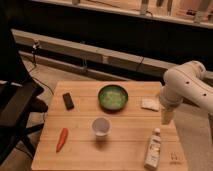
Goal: Pick up the ceramic cup
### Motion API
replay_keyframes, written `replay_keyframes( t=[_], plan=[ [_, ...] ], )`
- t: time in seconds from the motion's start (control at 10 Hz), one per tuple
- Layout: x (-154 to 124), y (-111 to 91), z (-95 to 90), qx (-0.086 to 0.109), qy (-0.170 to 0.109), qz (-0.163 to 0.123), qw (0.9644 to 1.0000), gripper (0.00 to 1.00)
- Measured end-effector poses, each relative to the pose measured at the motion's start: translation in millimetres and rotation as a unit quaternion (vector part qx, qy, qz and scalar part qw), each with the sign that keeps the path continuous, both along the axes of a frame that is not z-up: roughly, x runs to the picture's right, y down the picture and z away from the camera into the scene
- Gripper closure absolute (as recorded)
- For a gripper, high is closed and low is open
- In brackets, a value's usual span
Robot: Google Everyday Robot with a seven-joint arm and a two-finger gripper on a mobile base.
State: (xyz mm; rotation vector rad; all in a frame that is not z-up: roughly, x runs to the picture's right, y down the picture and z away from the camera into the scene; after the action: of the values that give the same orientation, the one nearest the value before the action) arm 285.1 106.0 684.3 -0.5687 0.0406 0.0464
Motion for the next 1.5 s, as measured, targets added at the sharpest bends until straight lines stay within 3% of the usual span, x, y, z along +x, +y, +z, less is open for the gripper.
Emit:
replay_keyframes(
  t=[0.9, 1.2, 1.5],
  plan=[
    [0, 0, 0.2, 0.0, 0.0, -0.001, 1.0, 0.2],
    [-17, -4, 5.5, 0.003, -0.017, -0.026, 0.9995, 0.2],
    [-15, -4, 5.9, 0.005, -0.017, -0.03, 0.9994, 0.2]
  ],
)
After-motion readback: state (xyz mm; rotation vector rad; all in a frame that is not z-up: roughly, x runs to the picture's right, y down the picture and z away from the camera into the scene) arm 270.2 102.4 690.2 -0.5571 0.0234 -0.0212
